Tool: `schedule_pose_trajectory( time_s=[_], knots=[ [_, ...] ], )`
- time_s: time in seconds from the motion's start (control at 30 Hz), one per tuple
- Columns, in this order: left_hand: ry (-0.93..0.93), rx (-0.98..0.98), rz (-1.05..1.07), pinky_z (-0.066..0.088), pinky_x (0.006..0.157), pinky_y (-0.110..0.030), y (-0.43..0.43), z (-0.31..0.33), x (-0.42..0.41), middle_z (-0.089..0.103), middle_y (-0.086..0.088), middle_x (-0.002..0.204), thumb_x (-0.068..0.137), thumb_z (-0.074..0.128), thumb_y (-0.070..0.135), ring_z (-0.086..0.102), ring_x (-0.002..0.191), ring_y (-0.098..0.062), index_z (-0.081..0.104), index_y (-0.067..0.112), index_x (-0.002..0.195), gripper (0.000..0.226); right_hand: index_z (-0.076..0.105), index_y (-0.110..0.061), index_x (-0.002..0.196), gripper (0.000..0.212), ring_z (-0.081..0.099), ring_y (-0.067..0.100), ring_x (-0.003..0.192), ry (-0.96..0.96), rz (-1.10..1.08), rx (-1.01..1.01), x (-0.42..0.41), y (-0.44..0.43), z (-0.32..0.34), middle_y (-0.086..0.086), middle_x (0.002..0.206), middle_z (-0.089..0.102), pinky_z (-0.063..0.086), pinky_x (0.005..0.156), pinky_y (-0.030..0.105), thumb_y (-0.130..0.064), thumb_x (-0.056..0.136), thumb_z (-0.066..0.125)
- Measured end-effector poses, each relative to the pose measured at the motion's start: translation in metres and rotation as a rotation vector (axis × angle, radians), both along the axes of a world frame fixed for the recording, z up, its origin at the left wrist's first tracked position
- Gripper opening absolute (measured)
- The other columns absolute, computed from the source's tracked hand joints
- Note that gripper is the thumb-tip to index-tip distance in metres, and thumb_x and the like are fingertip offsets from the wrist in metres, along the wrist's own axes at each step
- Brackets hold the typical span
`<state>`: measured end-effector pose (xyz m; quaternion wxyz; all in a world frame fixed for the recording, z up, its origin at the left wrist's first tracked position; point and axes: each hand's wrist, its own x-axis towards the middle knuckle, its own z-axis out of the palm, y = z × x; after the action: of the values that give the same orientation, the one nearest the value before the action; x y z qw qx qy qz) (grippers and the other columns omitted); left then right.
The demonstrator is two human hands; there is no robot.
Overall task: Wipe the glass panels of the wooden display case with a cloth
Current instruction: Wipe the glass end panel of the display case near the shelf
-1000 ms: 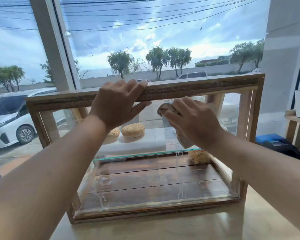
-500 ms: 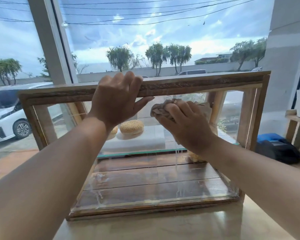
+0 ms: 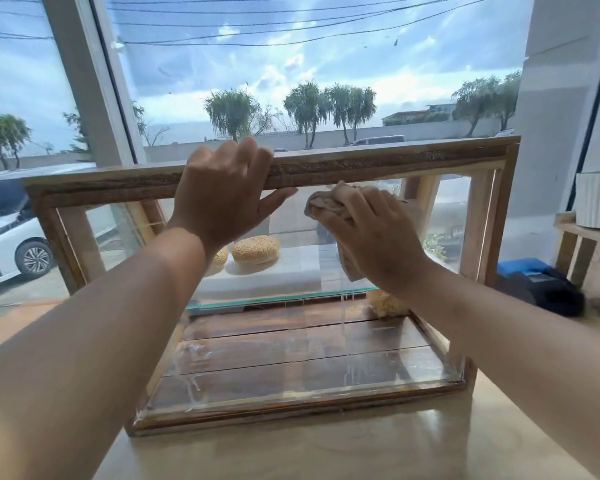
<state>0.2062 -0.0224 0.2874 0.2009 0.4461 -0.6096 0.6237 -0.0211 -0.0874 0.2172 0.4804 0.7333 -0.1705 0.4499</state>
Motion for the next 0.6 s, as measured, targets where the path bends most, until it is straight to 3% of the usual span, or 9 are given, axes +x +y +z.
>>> schedule_pose_trajectory(
  time_s=[0.13,0.2,0.3,0.47,0.53,0.6],
  knots=[
    [-0.013,-0.006,0.017,0.044,0.053,-0.036,0.000,0.000,0.000,0.051,-0.014,0.081,0.104,0.036,0.059,0.049,0.060,-0.025,0.051,0.004,0.098,0.057,0.056,-0.017,0.126,0.040,0.057,0.032,0.098,0.389,-0.013,-0.023,-0.030,-0.009,-0.054,0.016,0.123,0.052,0.050,0.073,0.041,-0.012,0.087,0.064],
    [-0.014,-0.012,0.025,0.044,0.053,-0.037,-0.001,-0.001,0.000,0.051,-0.014,0.082,0.104,0.035,0.059,0.048,0.060,-0.026,0.051,0.005,0.098,0.057,0.048,-0.022,0.133,0.050,0.051,0.030,0.100,0.452,-0.066,-0.054,-0.062,-0.018,-0.059,0.014,0.128,0.045,0.050,0.074,0.040,-0.014,0.085,0.060],
    [-0.015,-0.018,0.020,0.045,0.054,-0.037,-0.002,-0.002,0.001,0.051,-0.014,0.082,0.104,0.034,0.059,0.049,0.061,-0.026,0.052,0.004,0.097,0.057,0.044,-0.021,0.140,0.055,0.047,0.033,0.103,0.336,-0.116,-0.082,-0.085,-0.029,-0.040,0.016,0.129,0.043,0.044,0.081,0.044,-0.015,0.088,0.061],
    [-0.020,-0.023,0.018,0.043,0.053,-0.034,-0.002,-0.002,0.001,0.051,-0.014,0.081,0.104,0.036,0.058,0.049,0.059,-0.025,0.052,0.005,0.097,0.056,0.054,-0.015,0.134,0.040,0.048,0.032,0.099,0.059,-0.050,-0.054,-0.022,-0.015,-0.017,0.014,0.130,0.044,0.045,0.079,0.043,-0.010,0.094,0.056],
    [-0.020,-0.023,0.019,0.044,0.052,-0.034,-0.002,-0.002,0.001,0.051,-0.014,0.081,0.104,0.036,0.058,0.048,0.059,-0.025,0.052,0.005,0.097,0.056,0.056,-0.015,0.132,0.036,0.052,0.032,0.099,0.071,-0.006,-0.016,-0.005,-0.010,-0.033,0.013,0.130,0.045,0.048,0.076,0.043,-0.010,0.096,0.057],
    [-0.017,-0.023,0.020,0.044,0.052,-0.034,-0.002,-0.001,0.001,0.051,-0.014,0.081,0.104,0.036,0.058,0.049,0.059,-0.025,0.052,0.005,0.097,0.056,0.054,-0.017,0.132,0.037,0.053,0.031,0.099,0.200,0.009,-0.018,-0.012,-0.009,-0.057,0.012,0.130,0.046,0.051,0.072,0.041,-0.012,0.095,0.058]
  ],
)
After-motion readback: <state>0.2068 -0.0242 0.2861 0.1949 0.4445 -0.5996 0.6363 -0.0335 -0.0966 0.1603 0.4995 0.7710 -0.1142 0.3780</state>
